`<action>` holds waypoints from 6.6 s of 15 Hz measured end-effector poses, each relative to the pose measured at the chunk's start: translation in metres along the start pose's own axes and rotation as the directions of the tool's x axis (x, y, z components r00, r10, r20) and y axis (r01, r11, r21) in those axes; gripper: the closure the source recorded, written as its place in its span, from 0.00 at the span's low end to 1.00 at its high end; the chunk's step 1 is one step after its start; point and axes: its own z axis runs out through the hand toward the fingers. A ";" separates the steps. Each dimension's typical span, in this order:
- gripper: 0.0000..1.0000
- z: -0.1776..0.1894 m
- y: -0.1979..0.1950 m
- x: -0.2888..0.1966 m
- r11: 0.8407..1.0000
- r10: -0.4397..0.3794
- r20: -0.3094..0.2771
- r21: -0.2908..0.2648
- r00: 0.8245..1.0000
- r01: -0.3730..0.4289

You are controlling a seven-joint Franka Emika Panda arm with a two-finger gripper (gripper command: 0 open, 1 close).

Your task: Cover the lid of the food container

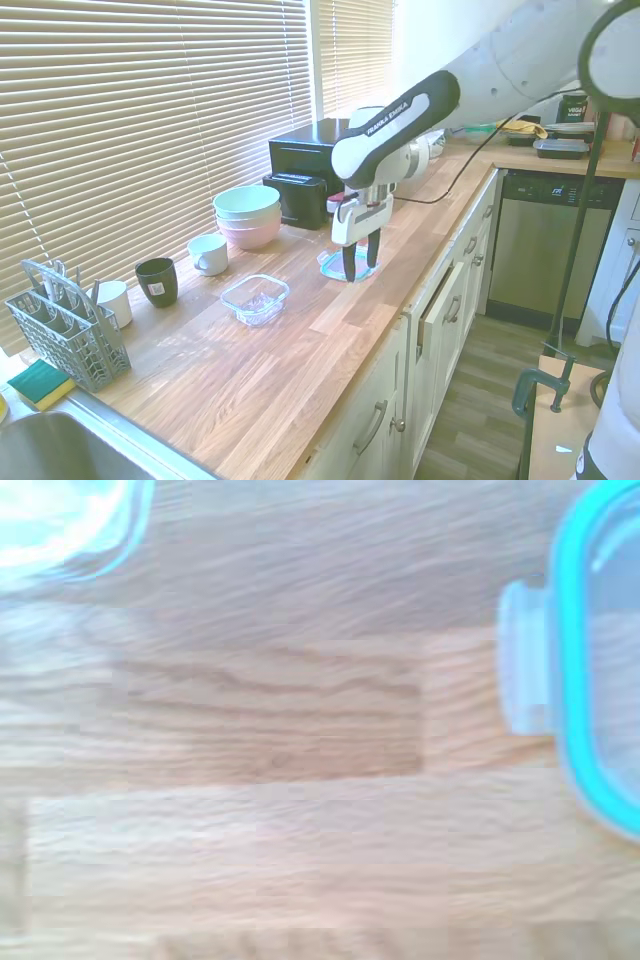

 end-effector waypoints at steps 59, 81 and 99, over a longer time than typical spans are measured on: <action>1.00 0.055 0.062 0.213 0.972 0.103 0.251 0.180 0.962 -0.151; 1.00 -0.094 -0.014 0.134 0.979 0.029 0.136 0.195 0.990 -0.056; 1.00 -0.136 -0.148 0.044 0.998 0.015 0.015 0.064 1.000 -0.016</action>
